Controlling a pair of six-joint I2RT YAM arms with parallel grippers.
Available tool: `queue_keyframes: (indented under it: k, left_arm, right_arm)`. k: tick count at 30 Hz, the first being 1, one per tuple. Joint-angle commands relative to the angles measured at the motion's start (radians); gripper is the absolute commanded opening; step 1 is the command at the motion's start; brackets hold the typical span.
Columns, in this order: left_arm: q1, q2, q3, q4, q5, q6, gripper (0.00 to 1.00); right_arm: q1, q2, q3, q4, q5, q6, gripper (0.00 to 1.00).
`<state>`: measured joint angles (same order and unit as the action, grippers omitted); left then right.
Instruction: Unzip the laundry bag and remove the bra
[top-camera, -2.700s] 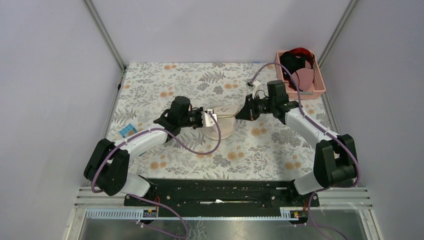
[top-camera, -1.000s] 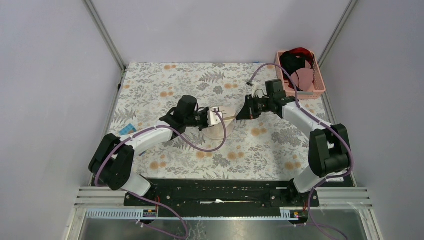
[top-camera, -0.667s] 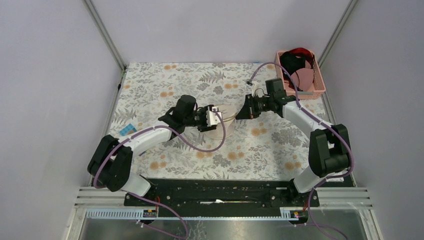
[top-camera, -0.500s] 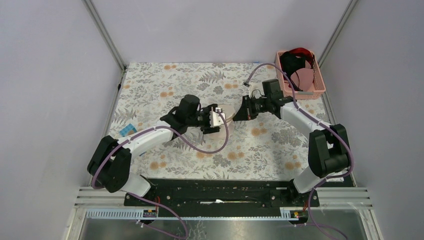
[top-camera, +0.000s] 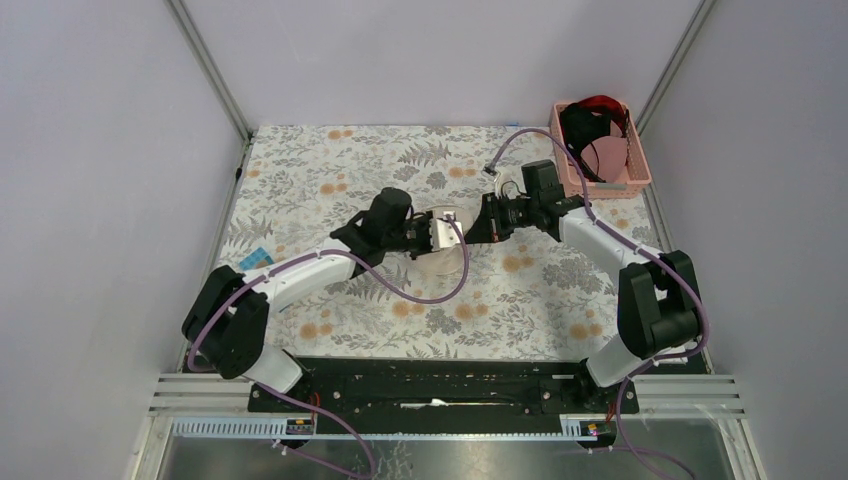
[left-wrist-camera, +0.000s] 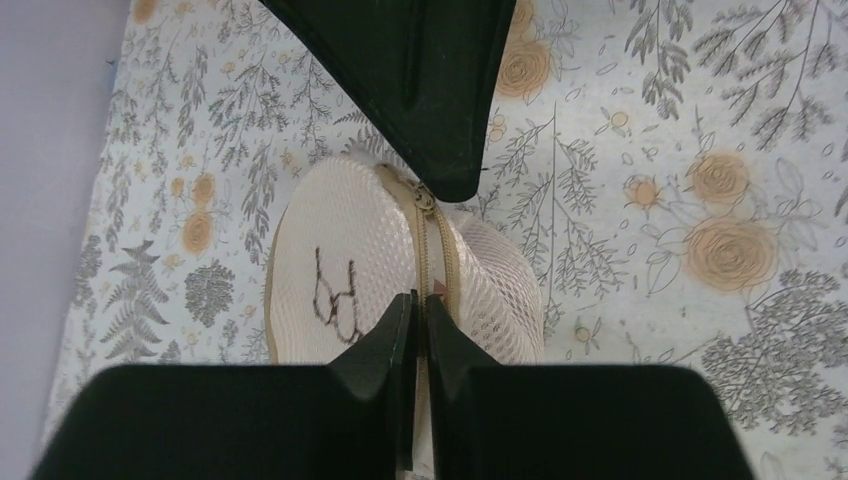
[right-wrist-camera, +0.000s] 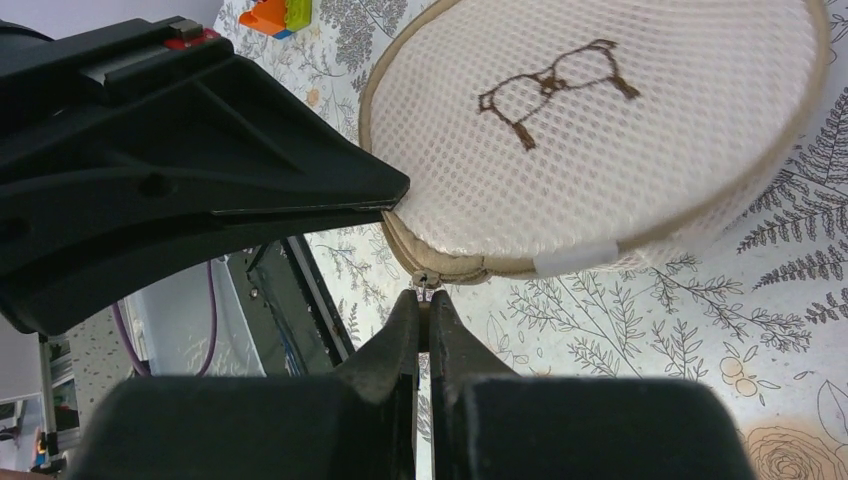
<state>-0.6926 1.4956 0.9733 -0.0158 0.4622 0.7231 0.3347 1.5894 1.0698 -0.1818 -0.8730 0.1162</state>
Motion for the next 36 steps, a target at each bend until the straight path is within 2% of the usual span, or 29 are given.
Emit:
queue_keyframes:
  k: [1,2,16,20,26,29,31,33,36]
  left_arm:
    - [0.015,-0.007,-0.021,0.013,-0.035,0.018,0.02]
    - [0.018,-0.011,-0.03,0.013,-0.034,0.022,0.0]
    - [0.097,-0.055,-0.13,0.047,0.001,0.103,0.0]
    - [0.097,-0.061,-0.142,0.032,0.021,0.129,0.0]
    - [0.071,-0.056,-0.165,-0.015,0.03,0.115,0.0]
    - [0.064,-0.047,-0.186,-0.035,0.028,0.093,0.0]
    - [0.064,-0.044,-0.198,-0.04,0.022,0.078,0.08]
    - [0.064,-0.047,-0.203,-0.052,0.024,0.056,0.18]
    - [0.066,-0.065,-0.186,-0.101,0.057,0.006,0.42]
  right_arm:
    - [-0.008,-0.038,0.006,-0.004,0.003,-0.034,0.0]
    - [-0.013,-0.035,0.009,-0.014,0.003,-0.041,0.0]
    - [-0.103,0.042,0.053,-0.131,0.01,-0.207,0.0]
    - [-0.088,0.044,0.027,-0.127,-0.013,-0.2,0.0]
    - [0.0,0.06,-0.026,-0.104,-0.024,-0.184,0.0]
    - [0.009,0.082,-0.038,-0.106,-0.025,-0.185,0.06]
    - [0.008,0.098,-0.035,-0.127,-0.018,-0.206,0.1]
    - [0.008,0.11,-0.028,-0.146,-0.016,-0.221,0.23]
    - [0.007,0.112,0.007,-0.237,-0.033,-0.285,0.43]
